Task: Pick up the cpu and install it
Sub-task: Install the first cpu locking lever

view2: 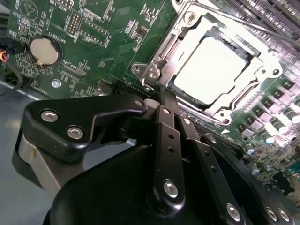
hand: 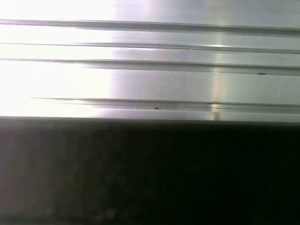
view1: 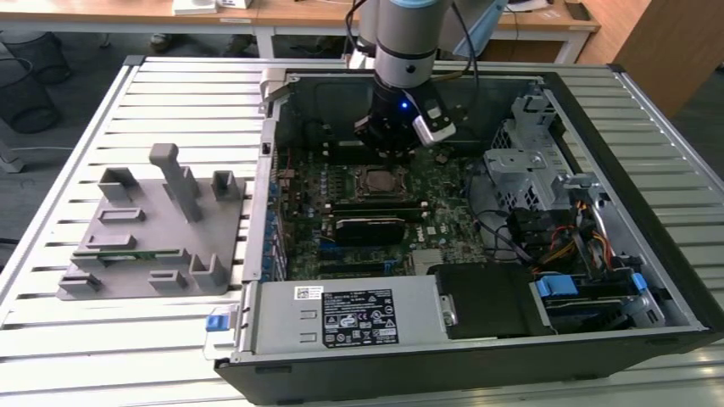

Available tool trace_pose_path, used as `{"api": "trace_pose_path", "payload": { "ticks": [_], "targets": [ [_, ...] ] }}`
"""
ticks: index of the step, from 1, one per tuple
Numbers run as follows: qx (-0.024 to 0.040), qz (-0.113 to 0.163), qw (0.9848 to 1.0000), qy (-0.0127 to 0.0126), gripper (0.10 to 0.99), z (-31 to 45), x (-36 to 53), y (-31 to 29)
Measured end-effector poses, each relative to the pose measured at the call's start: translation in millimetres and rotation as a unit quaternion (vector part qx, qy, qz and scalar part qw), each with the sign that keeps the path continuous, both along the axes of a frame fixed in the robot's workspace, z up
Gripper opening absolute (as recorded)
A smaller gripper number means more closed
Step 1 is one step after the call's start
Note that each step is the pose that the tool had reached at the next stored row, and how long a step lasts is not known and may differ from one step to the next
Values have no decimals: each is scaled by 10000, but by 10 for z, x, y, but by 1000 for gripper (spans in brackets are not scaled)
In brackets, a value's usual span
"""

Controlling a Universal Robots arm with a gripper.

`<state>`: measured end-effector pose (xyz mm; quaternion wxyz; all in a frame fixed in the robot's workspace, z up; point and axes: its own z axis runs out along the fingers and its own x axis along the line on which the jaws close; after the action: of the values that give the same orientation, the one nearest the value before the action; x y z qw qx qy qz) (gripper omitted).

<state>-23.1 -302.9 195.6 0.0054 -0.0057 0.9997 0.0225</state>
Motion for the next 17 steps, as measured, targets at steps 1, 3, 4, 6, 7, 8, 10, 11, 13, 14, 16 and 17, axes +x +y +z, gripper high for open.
{"api": "trace_pose_path", "payload": {
  "ticks": [1, 3, 4, 6, 7, 8, 10, 11, 13, 14, 16, 17],
  "targets": [
    [21, 0, 10000, -1, 106, -1, 1, 1],
    [35, -1, 10000, -1, 106, 2, 0, 2],
    [35, 0, 10000, 0, 106, 11, 0, 1],
    [34, 0, 10000, 1, 106, 56, 0, 0],
    [34, 0, 10000, 1, 106, 84, 0, 0],
    [33, 0, 10000, 1, 106, 112, 0, 0],
    [32, 0, 10000, 2, 106, 137, 0, -1],
    [33, 1, 10000, 1, 106, 137, 0, -4],
    [32, 0, 10000, 2, 106, 137, 0, -16],
    [32, 0, 10000, 2, 106, 137, 0, -20],
    [32, 0, 10000, 2, 106, 135, 0, -28],
    [33, 0, 10000, 1, 106, 134, 0, -30]
  ]
}}
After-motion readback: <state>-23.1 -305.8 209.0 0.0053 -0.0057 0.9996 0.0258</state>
